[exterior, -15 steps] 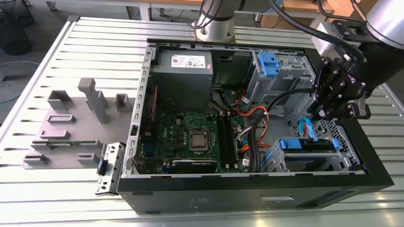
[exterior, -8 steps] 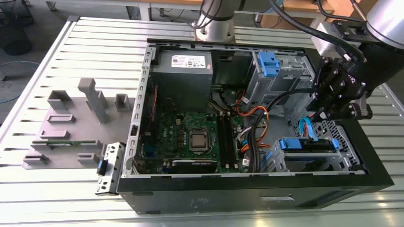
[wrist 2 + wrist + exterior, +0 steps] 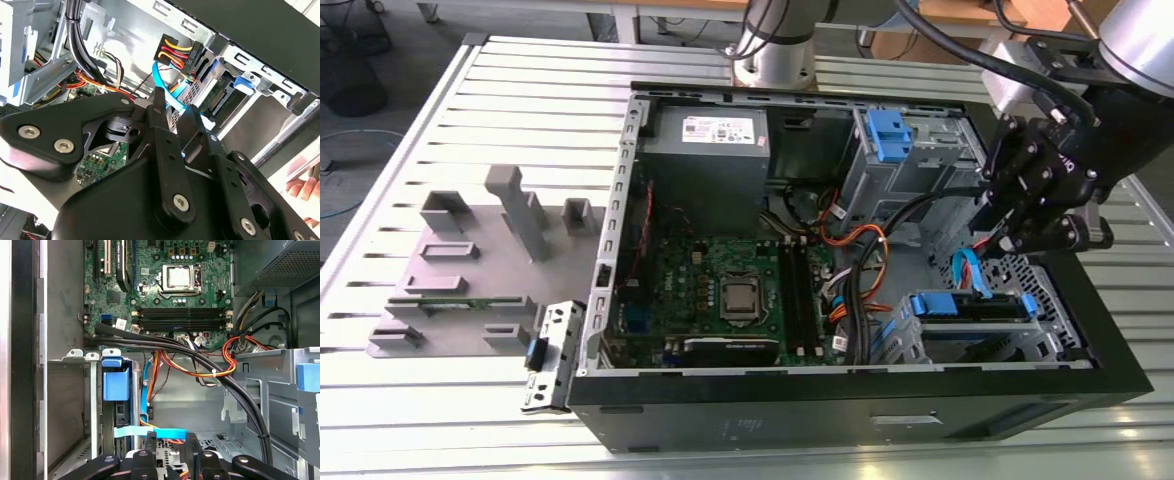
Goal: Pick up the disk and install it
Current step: 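Insert the second disk wire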
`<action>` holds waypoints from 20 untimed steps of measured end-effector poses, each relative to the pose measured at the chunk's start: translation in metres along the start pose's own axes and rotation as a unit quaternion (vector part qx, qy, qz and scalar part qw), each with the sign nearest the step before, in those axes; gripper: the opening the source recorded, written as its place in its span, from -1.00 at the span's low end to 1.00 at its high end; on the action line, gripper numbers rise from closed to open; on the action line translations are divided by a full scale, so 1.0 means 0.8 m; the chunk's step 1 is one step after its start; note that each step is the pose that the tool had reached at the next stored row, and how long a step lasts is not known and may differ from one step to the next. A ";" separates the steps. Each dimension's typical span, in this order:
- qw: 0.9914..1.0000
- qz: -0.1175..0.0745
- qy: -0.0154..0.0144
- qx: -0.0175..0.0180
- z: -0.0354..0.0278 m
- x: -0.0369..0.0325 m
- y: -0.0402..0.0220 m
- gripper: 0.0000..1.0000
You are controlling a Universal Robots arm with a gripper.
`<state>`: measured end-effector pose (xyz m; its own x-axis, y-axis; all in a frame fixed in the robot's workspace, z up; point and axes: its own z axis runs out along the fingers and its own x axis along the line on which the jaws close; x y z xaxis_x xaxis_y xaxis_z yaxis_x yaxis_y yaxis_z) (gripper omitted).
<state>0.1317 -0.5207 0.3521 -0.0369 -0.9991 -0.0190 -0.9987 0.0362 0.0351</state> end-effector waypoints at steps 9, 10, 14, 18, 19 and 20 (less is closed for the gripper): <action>1.000 0.000 0.000 0.000 -0.0004 -0.0006 -0.0155 -0.27; 1.000 0.000 0.000 0.000 -0.0005 -0.0007 -0.0177 -0.27; 1.000 0.000 0.000 0.000 -0.0003 -0.0010 -0.0270 -0.27; 1.000 0.000 0.000 0.000 0.0009 -0.0013 -0.0345 -0.27; 1.000 0.000 0.000 0.000 0.0015 -0.0013 -0.0360 -0.27; 1.000 0.000 0.000 0.000 0.0021 -0.0013 -0.0372 -0.27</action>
<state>0.1613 -0.5206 0.3494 -0.0369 -0.9991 -0.0189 -0.9987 0.0362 0.0359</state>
